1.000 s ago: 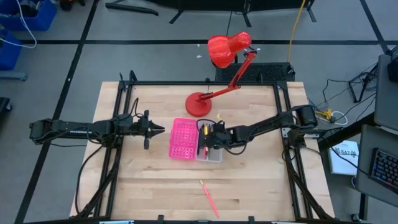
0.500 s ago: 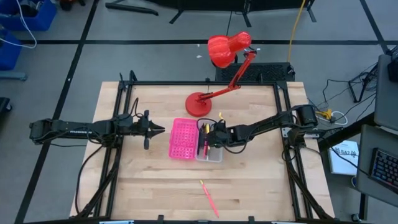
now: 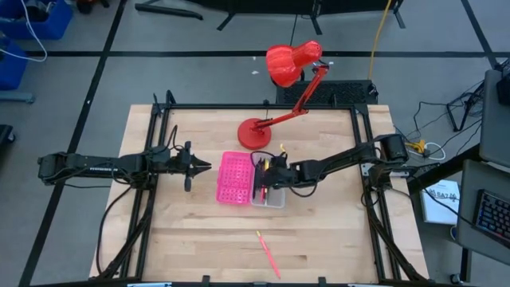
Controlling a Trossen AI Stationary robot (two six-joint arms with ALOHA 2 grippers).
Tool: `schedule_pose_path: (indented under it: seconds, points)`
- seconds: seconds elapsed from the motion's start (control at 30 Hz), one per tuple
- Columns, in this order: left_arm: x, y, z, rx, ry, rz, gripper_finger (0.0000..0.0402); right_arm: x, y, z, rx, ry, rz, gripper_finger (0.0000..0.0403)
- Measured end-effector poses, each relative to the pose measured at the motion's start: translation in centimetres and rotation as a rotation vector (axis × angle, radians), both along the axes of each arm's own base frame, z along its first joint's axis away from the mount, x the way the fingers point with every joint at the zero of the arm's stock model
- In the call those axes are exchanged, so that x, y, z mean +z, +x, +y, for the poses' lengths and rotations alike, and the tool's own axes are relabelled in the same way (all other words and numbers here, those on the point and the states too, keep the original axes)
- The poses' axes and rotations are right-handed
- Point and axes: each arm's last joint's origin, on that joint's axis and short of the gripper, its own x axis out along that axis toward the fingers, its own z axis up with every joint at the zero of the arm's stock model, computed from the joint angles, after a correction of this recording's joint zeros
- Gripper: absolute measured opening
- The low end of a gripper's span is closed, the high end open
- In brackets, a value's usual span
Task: Pick & place school supplies into a supply box
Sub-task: Put the pink pencil into the supply box
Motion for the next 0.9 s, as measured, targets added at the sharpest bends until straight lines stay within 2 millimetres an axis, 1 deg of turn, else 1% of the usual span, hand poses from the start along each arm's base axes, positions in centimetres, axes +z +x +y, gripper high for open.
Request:
schedule_pose_path:
  seconds: [0.1, 0.2, 0.3, 0.37, 0.5, 0.6, 0.7, 0.77, 0.83, 0.9]
  points:
    - [0.0, 0.0, 0.0, -0.002, -0.001, 0.005, 0.0056, 1.7, 0.1, 0.1, 0.079, -0.06, -0.072, 0.0095]
    - [-0.2, 0.0, 0.0, -0.002, -0.004, 0.02, 0.0056, 4.3, -0.4, 0.5, 0.2, -0.167, -0.13, 0.0097]
    - [-0.2, 0.0, 0.0, 0.0, -0.003, 0.02, 0.0056, 7.0, -1.5, 1.1, 0.359, -0.325, -0.167, 0.0096]
    - [-0.2, 0.0, 0.0, 0.001, -0.004, 0.019, 0.0056, 8.7, -2.2, 1.7, 0.49, -0.462, -0.192, 0.0095]
    - [-0.4, -0.1, -0.1, -0.017, -0.055, 0.045, 0.0056, 11.3, -4.0, 3.4, 0.74, -0.724, -0.217, 0.0093]
    - [-0.4, -0.1, -0.1, -0.01, -0.075, 0.04, 0.0056, 12.1, -5.2, 4.3, 0.859, -0.851, -0.233, 0.0093]
    - [0.1, 0.0, -0.1, 0.01, -0.119, -0.016, 0.0056, 12.4, -6.4, 4.8, 0.919, -0.925, -0.254, 0.0091]
    - [0.4, 0.1, -0.1, 0.018, -0.148, -0.048, 0.0056, 12.0, -7.7, 5.1, 0.95, -0.952, -0.27, 0.0087]
    - [0.4, 0.1, 0.0, 0.017, -0.147, -0.055, 0.0056, 11.7, -9.1, 5.5, 0.955, -0.997, -0.352, 0.0078]
    - [0.6, 0.1, 0.0, 0.013, -0.134, -0.07, 0.0056, 11.3, -11.1, 5.5, 0.946, -1.034, -0.438, 0.0063]
